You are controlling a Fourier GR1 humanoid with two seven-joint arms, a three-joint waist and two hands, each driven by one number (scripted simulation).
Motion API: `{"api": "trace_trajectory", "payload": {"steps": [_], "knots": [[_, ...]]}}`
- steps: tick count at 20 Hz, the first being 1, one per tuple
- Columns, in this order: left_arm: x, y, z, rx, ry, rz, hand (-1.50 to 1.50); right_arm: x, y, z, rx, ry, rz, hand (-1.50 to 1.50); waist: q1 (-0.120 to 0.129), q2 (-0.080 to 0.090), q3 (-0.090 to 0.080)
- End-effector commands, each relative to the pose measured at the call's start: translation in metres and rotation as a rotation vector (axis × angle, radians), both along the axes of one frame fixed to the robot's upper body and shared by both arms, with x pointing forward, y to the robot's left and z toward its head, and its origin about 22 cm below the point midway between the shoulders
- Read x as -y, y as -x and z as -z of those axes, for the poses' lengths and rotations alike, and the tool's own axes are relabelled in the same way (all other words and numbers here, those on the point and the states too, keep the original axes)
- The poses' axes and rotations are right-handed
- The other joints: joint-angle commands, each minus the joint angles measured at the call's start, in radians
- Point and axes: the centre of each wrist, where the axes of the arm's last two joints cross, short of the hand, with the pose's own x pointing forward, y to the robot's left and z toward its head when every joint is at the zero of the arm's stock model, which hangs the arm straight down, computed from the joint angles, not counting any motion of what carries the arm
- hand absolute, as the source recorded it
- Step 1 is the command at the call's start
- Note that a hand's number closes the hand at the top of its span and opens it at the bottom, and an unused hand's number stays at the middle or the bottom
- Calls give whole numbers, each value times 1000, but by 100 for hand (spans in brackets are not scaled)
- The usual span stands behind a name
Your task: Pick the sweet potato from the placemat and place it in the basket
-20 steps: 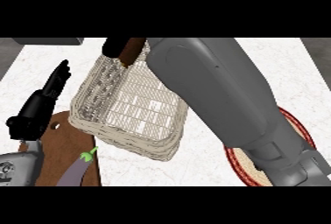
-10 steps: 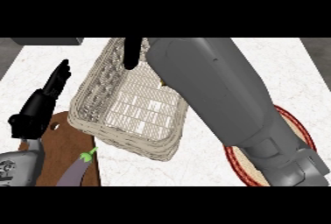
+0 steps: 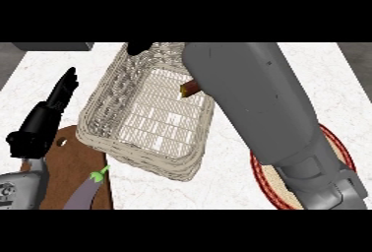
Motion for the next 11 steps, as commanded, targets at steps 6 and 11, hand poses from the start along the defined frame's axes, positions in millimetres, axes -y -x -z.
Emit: {"api": "trace_trajectory", "payload": {"steps": [6, 11], "knots": [[-3, -3, 2, -4, 7, -26, 0, 82, -15, 7, 162, -345, 334, -150, -29, 0, 1], [-12, 2, -9, -8, 12, -22, 0, 161, -15, 3, 229, -421, 449, -150, -24, -2, 2]]}}
